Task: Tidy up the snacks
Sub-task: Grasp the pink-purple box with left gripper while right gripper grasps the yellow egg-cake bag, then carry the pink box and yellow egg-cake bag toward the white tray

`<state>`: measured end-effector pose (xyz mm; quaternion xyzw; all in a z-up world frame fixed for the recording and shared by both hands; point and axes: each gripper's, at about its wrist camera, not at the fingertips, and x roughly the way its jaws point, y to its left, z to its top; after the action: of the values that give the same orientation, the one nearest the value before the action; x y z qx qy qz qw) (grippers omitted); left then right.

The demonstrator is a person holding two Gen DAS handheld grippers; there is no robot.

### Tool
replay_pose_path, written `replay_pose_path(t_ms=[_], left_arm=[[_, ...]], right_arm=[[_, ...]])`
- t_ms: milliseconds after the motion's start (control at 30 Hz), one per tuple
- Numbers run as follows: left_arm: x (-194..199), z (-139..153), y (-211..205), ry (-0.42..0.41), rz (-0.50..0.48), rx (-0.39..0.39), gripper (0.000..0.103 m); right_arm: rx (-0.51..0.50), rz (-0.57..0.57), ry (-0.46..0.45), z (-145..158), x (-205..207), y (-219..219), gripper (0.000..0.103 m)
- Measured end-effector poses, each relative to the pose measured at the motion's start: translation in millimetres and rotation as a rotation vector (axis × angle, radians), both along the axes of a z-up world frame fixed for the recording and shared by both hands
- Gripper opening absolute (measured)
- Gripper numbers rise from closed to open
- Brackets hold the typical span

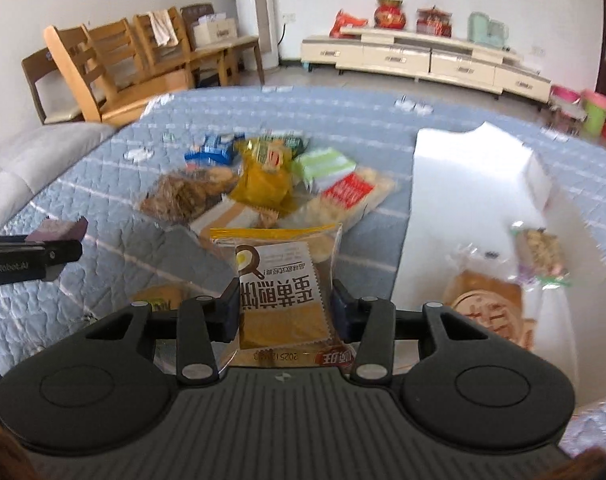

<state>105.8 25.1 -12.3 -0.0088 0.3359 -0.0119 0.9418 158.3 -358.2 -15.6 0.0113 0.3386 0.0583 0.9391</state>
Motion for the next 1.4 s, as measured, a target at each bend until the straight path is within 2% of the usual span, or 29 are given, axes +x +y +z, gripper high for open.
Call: replay_pose_path(t_ms=[567, 1033, 1400], left_arm=[[-40.3, 50.3, -30.5, -0.108, -0.073, 0.013, 0.051], [-60.2, 73.3, -69.5, -0.167, -0.165, 0.025, 0.051], [-62.3, 76.4, -101.4, -0.173, -0.239, 0.039, 0.051]], right_arm=[[-0.017, -0.059, -0.148, 51.9, -52.6, -14.0, 0.055], [-0.023, -0.121, -0.223, 70.7, -88.9, -37.5, 0.055], [-0.028, -0.175, -0.256, 76.4, -101.9, -55.4, 0.055]])
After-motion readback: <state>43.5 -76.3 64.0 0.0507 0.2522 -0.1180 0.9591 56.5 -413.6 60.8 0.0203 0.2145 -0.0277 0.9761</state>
